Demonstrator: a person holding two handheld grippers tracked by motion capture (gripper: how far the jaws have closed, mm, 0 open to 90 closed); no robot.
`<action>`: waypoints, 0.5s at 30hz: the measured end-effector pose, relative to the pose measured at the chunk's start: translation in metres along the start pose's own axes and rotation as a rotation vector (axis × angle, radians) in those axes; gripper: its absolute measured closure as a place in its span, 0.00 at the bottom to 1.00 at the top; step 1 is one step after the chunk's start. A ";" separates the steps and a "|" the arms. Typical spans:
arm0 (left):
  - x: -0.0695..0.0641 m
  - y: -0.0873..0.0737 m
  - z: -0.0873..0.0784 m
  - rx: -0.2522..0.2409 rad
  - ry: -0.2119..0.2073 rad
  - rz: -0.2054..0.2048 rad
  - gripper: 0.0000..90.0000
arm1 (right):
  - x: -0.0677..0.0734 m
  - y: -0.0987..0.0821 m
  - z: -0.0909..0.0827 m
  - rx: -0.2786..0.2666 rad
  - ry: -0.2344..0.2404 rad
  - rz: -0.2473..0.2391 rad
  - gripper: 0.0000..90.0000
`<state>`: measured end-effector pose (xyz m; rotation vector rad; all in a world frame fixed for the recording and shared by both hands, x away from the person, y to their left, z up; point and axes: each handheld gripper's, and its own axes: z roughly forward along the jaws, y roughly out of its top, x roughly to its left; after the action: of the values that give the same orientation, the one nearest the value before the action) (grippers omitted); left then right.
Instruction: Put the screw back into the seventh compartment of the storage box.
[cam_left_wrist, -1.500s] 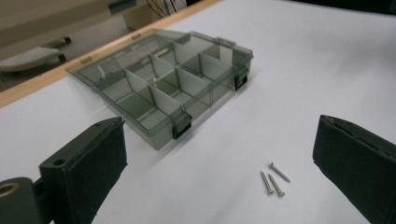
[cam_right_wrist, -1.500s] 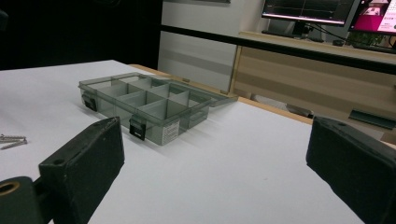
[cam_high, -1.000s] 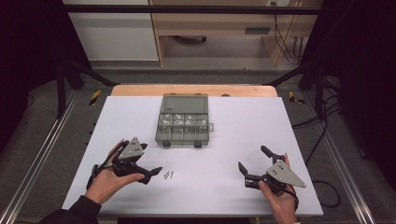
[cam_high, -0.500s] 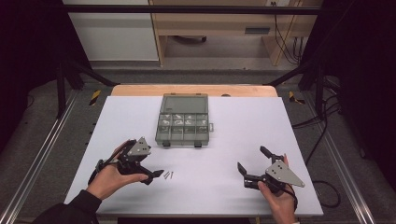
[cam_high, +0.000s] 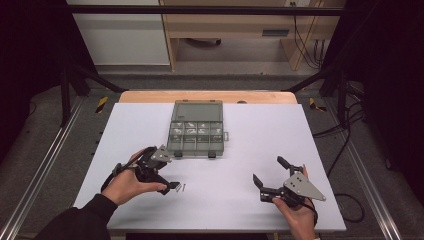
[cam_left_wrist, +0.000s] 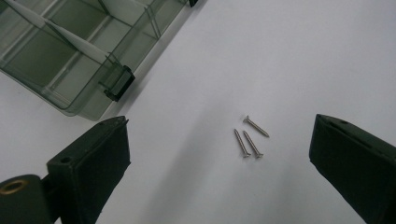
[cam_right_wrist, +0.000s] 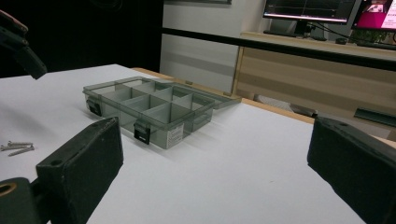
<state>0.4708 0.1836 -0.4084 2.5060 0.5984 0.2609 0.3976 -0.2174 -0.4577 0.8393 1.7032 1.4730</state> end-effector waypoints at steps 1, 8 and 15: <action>0.000 0.001 0.001 0.004 0.002 -0.001 0.05 | 0.000 0.000 0.000 -0.002 0.000 0.000 0.04; 0.003 0.004 0.006 0.079 0.013 0.028 0.10 | 0.000 0.000 -0.001 -0.005 -0.005 0.004 0.04; 0.002 0.005 0.013 0.112 0.020 0.028 0.13 | -0.001 0.000 -0.001 0.000 -0.009 0.005 0.04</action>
<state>0.4778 0.1747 -0.4165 2.6243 0.6017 0.2694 0.3968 -0.2189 -0.4572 0.8498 1.6956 1.4707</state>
